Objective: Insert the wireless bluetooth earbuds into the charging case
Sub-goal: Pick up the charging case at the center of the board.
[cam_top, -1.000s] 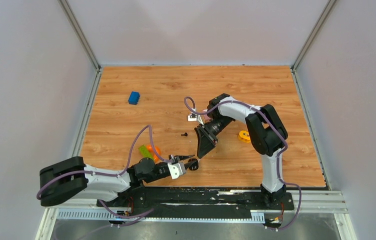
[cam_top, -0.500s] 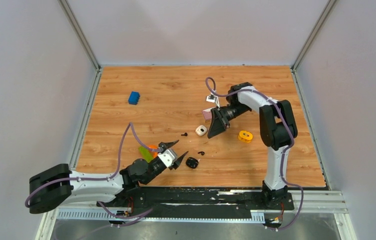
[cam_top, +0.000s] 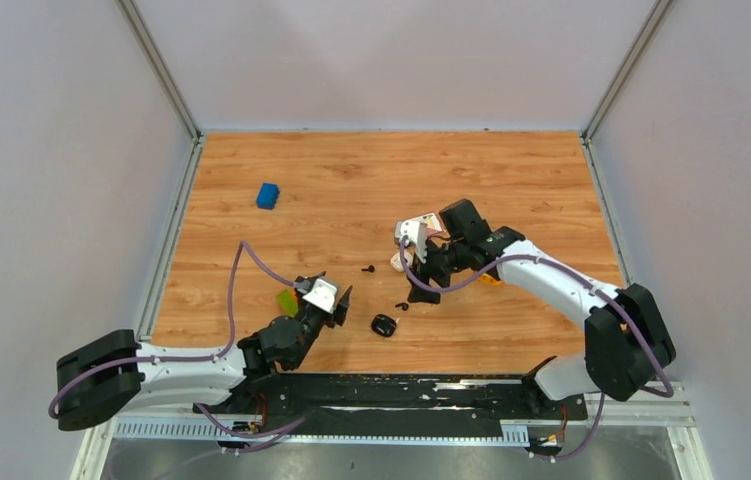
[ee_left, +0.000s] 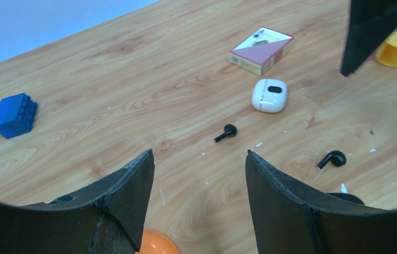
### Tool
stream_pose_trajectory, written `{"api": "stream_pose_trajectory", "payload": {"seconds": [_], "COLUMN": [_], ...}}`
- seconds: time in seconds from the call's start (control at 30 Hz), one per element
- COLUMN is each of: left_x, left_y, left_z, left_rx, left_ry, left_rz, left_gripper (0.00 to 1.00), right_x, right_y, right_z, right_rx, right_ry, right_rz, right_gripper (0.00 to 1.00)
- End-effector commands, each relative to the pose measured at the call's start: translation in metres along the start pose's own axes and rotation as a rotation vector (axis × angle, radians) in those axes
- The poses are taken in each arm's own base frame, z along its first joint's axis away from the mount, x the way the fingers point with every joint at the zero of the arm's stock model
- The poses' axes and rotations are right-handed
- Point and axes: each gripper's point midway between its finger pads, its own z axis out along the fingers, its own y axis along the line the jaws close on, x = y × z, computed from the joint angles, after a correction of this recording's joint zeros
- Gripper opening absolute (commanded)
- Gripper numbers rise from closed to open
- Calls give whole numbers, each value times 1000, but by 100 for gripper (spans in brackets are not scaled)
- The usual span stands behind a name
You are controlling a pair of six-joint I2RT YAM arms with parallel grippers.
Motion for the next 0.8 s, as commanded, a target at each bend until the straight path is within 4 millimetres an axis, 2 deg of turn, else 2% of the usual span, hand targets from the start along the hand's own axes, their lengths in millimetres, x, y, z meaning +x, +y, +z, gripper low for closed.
{"api": "stream_pose_trajectory", "payload": {"seconds": [0.0,0.17,0.27,0.43,0.53,0.63,0.77], "left_x": [-4,-4,-5,-8,-7,-7,-7], "left_y": [30,47,57,65,71,74,75], "left_z": [-2,-9,-13,-17,-20,-22,-22], "left_rx": [-166,-229,-270,-297,-324,-339,-349], "left_ry": [-3,-18,-29,-41,-46,-48,-48], "left_rz": [-99,-142,-152,-159,-165,-168,-170], "left_gripper": [71,71,71,71,71,71,71], "right_x": [-15,4,6,13,13,17,27], "right_y": [-16,-6,7,24,33,41,41], "right_z": [14,52,69,82,86,95,108], "right_rx": [98,61,52,46,25,12,24], "right_ry": [-73,102,164,209,216,252,315], "right_rz": [-121,-119,-170,-190,-173,-187,-177], "right_gripper": [67,68,68,72,80,81,81]}}
